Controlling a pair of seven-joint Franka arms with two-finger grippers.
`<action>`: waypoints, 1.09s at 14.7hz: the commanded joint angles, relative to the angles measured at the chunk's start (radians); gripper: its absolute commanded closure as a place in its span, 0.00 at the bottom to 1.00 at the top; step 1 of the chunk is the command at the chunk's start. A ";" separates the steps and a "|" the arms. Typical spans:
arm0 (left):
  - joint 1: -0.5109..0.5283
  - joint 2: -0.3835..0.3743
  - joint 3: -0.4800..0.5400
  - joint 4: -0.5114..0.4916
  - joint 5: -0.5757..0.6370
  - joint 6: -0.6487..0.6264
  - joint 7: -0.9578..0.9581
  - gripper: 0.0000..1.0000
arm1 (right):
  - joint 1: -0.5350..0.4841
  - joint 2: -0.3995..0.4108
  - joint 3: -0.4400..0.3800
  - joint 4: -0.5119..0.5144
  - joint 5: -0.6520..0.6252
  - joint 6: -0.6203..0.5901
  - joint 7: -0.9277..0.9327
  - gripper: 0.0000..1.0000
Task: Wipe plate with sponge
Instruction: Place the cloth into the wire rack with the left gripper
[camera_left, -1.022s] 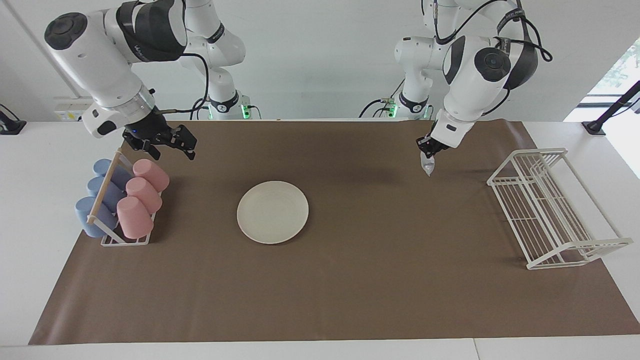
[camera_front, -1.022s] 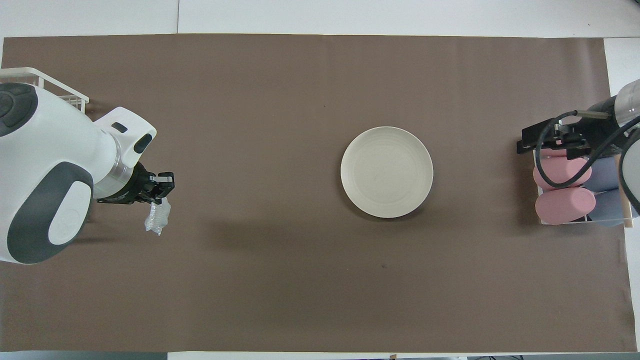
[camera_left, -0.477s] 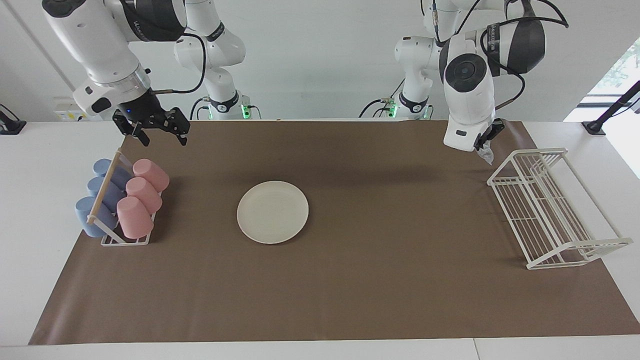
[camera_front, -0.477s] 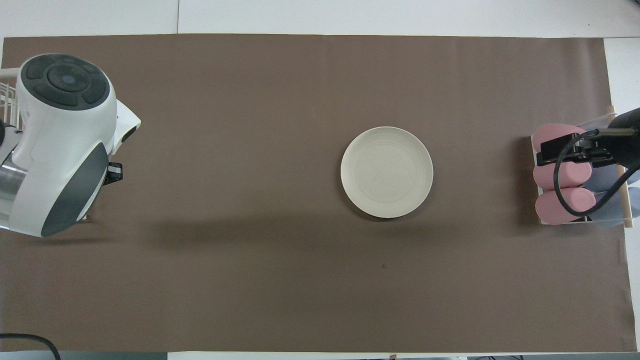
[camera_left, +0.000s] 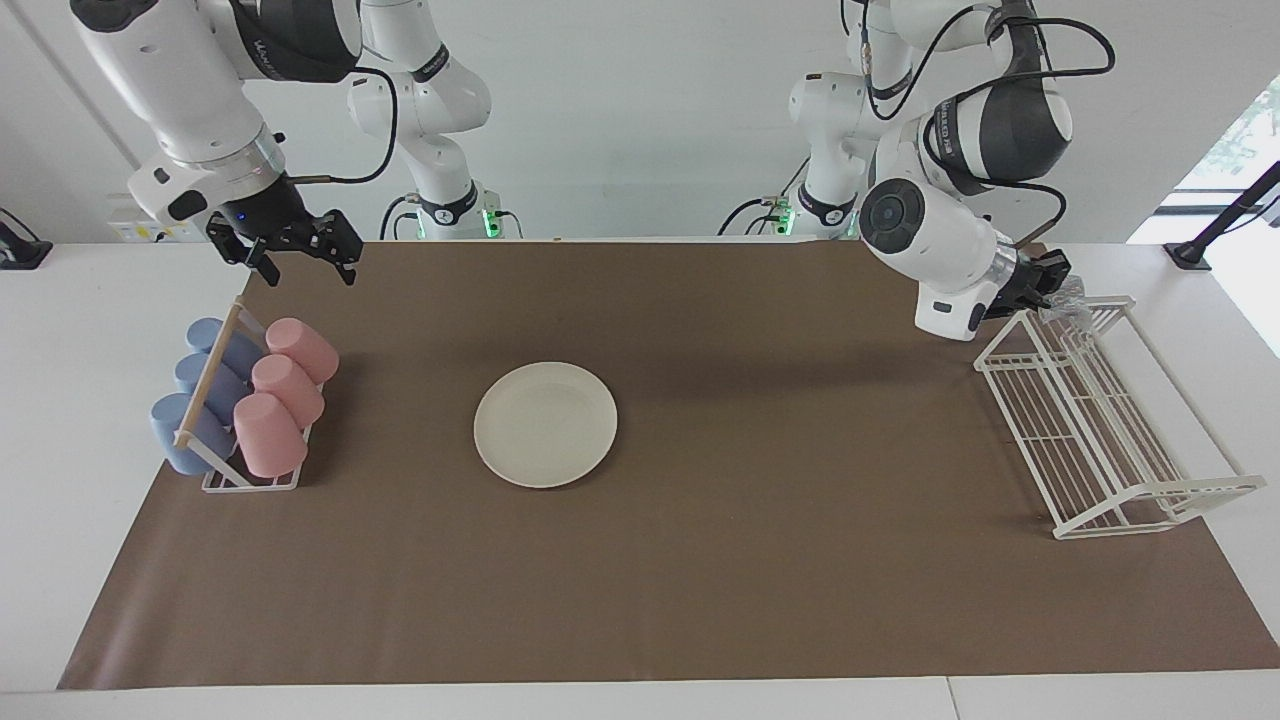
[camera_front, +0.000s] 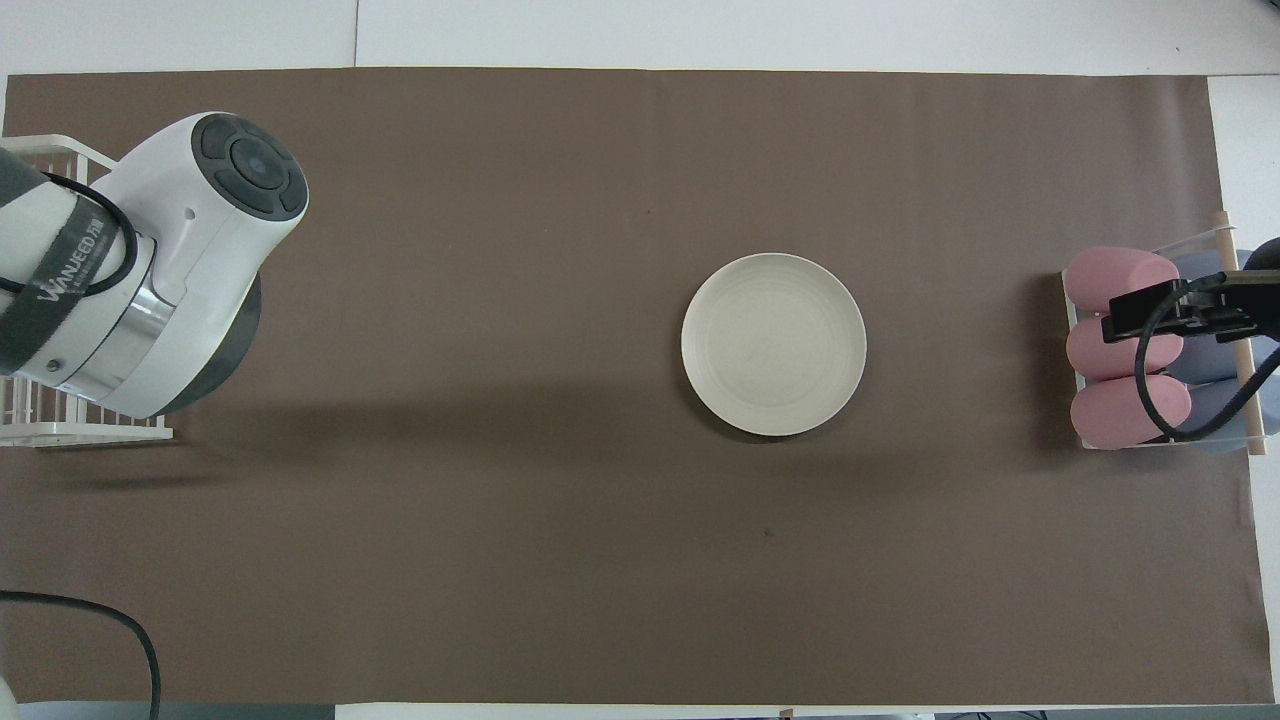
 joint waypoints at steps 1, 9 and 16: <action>0.023 0.094 0.008 0.037 0.099 0.038 0.025 1.00 | -0.006 -0.003 0.015 0.029 -0.020 0.002 -0.023 0.00; 0.103 0.245 0.008 0.120 0.069 0.129 -0.113 1.00 | -0.019 -0.003 0.015 0.033 -0.020 0.011 -0.026 0.00; 0.104 0.233 0.008 0.057 0.045 0.218 -0.186 1.00 | -0.019 -0.003 0.015 0.033 -0.020 0.006 -0.023 0.00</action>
